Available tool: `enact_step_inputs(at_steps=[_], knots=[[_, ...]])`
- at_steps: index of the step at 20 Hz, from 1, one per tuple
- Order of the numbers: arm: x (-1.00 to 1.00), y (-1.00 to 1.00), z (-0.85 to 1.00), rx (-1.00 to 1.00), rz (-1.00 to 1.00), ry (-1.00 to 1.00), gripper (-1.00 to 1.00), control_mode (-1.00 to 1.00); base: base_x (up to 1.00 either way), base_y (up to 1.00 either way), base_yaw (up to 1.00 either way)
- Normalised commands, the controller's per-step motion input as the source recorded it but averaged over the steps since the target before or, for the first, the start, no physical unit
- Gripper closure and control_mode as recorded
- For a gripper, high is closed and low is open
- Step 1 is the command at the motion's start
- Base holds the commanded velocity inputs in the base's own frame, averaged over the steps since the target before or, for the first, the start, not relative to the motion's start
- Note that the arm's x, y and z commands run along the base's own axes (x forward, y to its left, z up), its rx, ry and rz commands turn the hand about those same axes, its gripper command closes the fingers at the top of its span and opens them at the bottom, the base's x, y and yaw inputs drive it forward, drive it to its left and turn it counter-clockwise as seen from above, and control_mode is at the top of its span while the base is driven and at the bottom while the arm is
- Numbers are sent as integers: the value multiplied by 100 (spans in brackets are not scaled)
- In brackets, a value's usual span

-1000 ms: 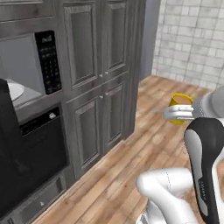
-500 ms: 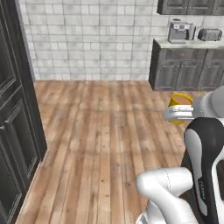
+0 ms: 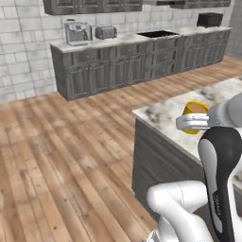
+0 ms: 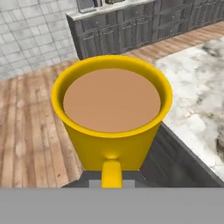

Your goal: Pick the cup of tea, navigate to the dining table, and place it on the saucer.

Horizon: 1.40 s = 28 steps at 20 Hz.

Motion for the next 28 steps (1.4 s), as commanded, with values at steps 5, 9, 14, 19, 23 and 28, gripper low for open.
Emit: enact_step_inputs(at_steps=[5, 9, 14, 19, 23, 28], knots=[[0, 0, 0, 0, 0, 0, 100, 100, 0, 60, -75], [0, 0, 0, 0, 0, 0, 100, 100, 0, 75, -68], [0, 0, 0, 0, 0, 0, 100, 100, 0, 31, -67], [0, 0, 0, 0, 0, 0, 100, 100, 0, -57, -61], [0, 0, 0, 0, 0, 0, 100, 100, 0, -100, -36], [0, 0, 0, 0, 0, 0, 100, 100, 0, -100, -41]])
